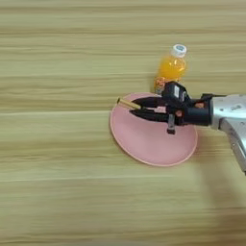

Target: Move the objects on the table

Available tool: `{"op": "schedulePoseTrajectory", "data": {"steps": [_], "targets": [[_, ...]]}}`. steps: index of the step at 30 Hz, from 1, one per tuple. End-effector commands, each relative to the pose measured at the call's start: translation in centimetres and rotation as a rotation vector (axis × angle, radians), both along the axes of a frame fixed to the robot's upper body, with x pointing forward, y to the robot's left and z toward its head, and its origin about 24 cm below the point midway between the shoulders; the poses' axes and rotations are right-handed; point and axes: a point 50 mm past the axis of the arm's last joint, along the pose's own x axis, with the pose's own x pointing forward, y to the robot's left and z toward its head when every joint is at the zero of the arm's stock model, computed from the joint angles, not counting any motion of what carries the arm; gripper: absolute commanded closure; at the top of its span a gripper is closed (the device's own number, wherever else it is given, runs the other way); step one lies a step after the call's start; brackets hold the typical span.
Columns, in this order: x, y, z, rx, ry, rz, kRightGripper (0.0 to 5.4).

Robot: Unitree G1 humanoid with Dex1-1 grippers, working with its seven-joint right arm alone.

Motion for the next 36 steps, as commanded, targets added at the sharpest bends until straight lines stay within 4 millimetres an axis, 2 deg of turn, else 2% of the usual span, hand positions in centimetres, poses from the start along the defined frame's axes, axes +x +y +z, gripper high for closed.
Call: {"op": "schedulePoseTrajectory", "data": {"steps": [1, 7, 20, 30, 36], "targets": [[1.4, -1.9, 6.1, 0.047, -0.235, -0.113, 4.51], [2.4, -4.6, 10.1, 0.211, -0.376, -0.294, 4.51], [4.2, -8.9, 13.4, 0.384, -0.507, -0.630, 4.53], [6.2, -12.0, 11.7, 0.241, -0.503, -0.901, 4.53], [7.2, -13.4, 9.6, 0.149, -0.452, -0.991, 4.53]]}}
